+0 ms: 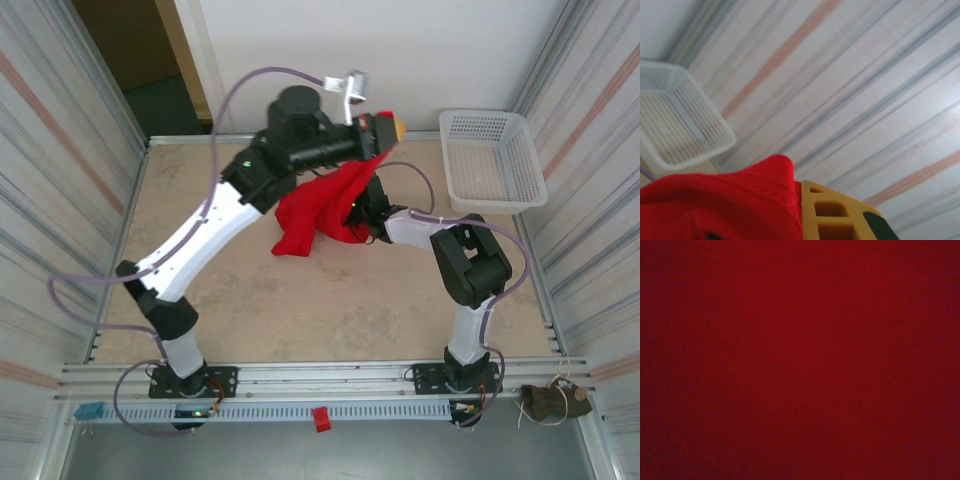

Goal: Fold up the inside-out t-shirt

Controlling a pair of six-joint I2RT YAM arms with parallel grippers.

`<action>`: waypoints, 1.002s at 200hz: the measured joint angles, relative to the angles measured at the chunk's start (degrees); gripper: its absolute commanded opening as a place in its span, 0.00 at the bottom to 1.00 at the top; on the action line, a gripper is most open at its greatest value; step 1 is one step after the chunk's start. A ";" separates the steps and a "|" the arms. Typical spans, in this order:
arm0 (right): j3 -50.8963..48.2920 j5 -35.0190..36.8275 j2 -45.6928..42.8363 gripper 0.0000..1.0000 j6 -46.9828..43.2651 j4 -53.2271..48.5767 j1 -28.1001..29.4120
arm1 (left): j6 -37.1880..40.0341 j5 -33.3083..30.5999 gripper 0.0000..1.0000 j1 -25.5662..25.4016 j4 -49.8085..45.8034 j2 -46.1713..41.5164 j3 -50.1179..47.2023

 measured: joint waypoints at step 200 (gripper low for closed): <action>3.82 -1.90 11.32 0.99 5.86 10.19 0.94 | -10.43 5.40 0.00 -9.18 5.77 15.10 6.10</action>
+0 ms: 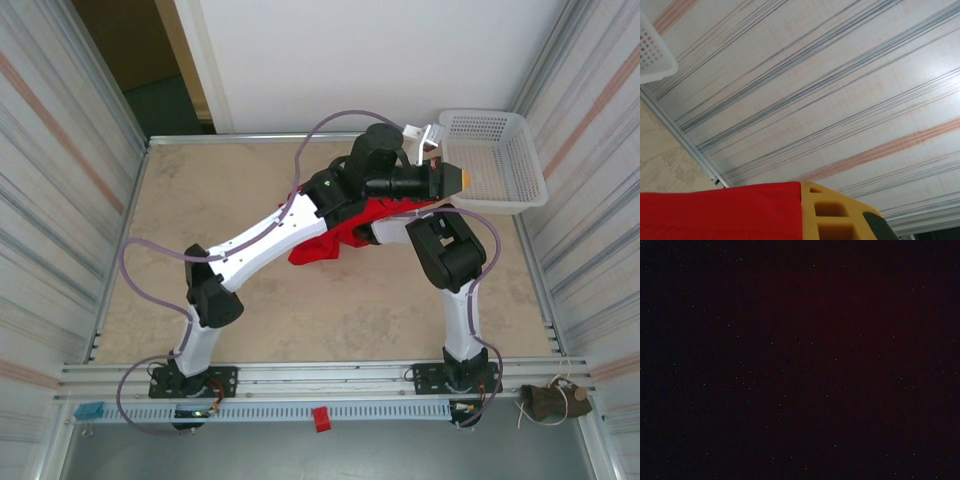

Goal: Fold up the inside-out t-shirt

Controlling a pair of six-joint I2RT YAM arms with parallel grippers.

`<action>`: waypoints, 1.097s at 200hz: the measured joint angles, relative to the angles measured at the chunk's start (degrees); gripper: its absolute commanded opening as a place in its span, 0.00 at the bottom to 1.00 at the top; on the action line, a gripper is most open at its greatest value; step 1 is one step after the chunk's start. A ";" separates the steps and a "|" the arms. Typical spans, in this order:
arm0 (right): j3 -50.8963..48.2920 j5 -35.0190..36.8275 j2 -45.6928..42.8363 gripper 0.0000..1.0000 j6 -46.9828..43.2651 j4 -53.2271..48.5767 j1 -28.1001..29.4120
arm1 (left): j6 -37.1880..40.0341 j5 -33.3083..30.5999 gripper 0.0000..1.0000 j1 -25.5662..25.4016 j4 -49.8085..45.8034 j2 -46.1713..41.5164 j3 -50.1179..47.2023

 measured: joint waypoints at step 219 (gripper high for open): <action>-2.43 1.90 -1.51 0.00 3.10 -9.44 -2.60 | 0.96 -5.40 0.00 4.70 9.25 -14.75 -19.85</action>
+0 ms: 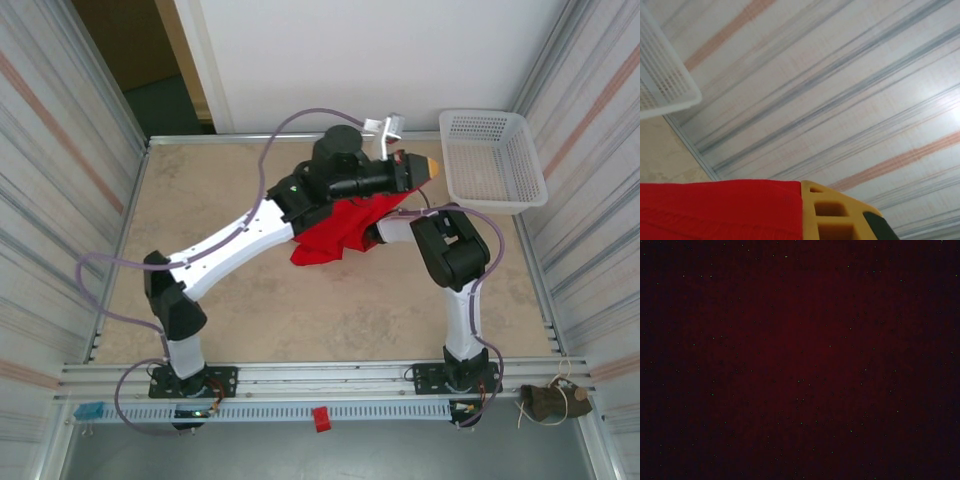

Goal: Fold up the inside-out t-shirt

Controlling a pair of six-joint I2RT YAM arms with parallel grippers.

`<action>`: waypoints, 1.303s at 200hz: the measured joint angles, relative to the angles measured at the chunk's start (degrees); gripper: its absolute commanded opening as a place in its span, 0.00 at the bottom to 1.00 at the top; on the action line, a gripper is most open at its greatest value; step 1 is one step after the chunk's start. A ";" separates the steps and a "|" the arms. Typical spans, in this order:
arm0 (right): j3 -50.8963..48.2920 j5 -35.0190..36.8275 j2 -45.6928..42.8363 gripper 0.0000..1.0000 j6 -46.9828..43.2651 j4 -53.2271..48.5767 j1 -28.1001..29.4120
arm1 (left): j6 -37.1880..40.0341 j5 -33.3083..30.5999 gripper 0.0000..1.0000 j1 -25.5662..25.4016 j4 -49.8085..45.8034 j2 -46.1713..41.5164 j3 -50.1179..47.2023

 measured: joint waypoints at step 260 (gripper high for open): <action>0.48 -9.60 -30.88 0.00 -9.44 -3.65 -2.60 | 4.98 -9.84 0.38 34.10 0.37 -22.32 -36.52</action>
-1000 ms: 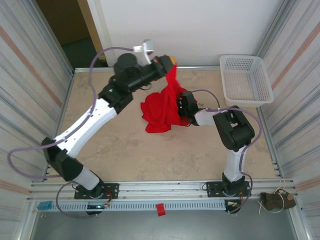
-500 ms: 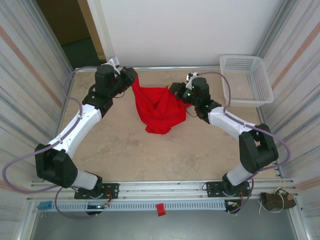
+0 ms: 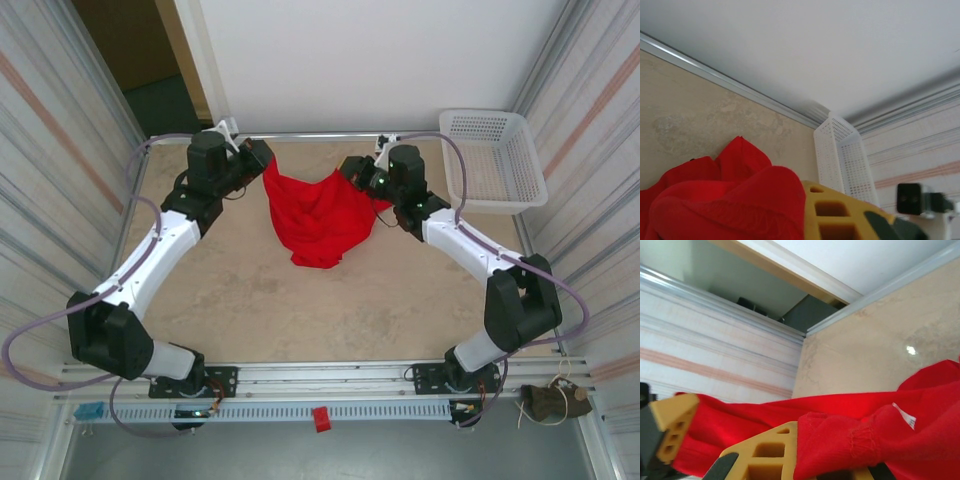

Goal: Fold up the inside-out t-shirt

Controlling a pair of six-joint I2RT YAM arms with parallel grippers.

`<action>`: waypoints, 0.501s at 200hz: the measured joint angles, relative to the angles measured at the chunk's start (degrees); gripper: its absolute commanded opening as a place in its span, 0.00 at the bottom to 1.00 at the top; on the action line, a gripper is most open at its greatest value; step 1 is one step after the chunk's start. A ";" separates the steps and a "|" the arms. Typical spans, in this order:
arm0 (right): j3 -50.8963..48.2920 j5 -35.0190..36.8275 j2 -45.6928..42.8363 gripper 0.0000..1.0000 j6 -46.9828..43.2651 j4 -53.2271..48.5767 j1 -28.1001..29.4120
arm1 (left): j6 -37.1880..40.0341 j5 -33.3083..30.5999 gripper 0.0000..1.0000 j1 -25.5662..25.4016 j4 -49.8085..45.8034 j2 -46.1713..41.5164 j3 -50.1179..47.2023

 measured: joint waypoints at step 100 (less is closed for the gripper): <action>39.91 -7.85 3.43 0.00 -3.58 -12.55 -2.71 | 11.32 0.09 0.82 4.87 -8.98 -0.46 0.00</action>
